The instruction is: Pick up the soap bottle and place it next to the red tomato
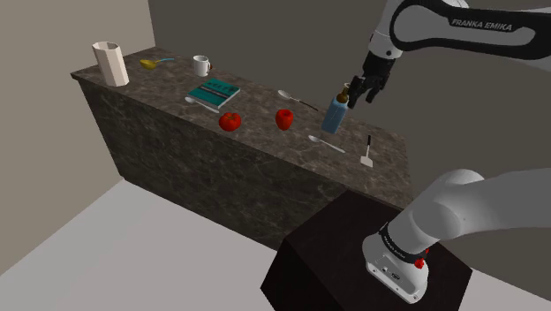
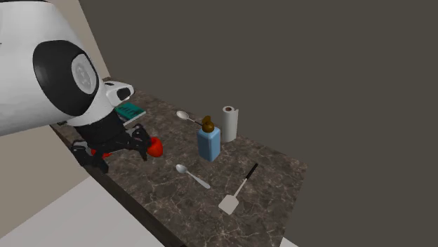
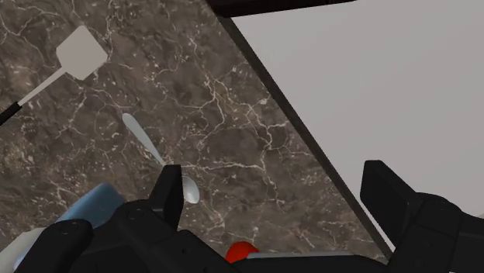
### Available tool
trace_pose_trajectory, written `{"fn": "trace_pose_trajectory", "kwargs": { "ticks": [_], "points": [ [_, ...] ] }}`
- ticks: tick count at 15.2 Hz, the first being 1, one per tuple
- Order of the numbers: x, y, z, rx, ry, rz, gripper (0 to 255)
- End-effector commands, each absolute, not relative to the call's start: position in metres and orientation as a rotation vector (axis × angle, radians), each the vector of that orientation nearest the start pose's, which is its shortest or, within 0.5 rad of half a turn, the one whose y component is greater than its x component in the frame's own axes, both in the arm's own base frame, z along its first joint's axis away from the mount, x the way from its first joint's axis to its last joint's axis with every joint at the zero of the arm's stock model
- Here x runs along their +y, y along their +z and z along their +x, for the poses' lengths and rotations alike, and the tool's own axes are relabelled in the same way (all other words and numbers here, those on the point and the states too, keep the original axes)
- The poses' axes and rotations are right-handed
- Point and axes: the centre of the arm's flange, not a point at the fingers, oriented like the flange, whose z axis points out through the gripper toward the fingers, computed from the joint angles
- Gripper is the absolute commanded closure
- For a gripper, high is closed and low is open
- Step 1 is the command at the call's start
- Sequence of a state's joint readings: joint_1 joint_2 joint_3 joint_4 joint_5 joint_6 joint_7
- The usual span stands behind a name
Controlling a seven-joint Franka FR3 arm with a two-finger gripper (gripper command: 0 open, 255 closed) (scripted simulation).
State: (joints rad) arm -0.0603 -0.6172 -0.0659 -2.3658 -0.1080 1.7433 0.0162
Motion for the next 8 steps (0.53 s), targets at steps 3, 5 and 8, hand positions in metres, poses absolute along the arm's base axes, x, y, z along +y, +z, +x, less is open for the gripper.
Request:
{"fn": "trace_pose_trajectory", "kwargs": {
  "ticks": [3,5,8],
  "points": [
    [-0.103,0.530,0.388,0.170,0.006,-3.210,0],
    [-0.123,0.523,0.402,0.166,0.002,-3.212,0],
    [-0.155,0.513,0.423,0.160,-0.004,-3.215,0]
  ]
}}
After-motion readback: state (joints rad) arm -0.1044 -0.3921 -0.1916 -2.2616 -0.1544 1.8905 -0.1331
